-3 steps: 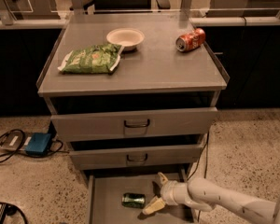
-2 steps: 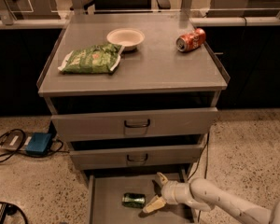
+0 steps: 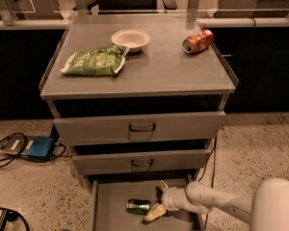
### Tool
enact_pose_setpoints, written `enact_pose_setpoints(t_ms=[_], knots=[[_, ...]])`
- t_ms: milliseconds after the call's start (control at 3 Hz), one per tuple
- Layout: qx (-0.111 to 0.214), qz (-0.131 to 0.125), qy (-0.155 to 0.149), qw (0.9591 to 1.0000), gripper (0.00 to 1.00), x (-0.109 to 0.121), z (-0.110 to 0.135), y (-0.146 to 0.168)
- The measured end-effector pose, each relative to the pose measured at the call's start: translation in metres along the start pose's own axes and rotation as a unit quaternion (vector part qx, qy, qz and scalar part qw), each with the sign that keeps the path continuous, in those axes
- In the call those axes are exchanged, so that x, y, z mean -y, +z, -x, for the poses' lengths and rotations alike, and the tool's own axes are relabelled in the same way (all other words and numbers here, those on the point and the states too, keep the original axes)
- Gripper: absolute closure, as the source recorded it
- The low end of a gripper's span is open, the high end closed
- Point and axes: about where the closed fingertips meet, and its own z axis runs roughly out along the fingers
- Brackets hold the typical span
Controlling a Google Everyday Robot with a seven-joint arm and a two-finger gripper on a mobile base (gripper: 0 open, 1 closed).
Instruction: Pick green can from bottom drawer and place on counter
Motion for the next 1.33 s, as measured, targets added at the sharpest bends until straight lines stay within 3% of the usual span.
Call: enact_pose_setpoints(t_ms=[333, 667, 1333], knots=[[-0.083, -0.018, 0.015, 0.9963, 0.0, -0.002, -0.038, 0.031], [-0.137, -0.051, 0.025, 0.989, 0.0, 0.008, -0.067, 0.06], [-0.115, -0.032, 0.031, 0.9924, 0.0, 0.004, -0.063, 0.067]])
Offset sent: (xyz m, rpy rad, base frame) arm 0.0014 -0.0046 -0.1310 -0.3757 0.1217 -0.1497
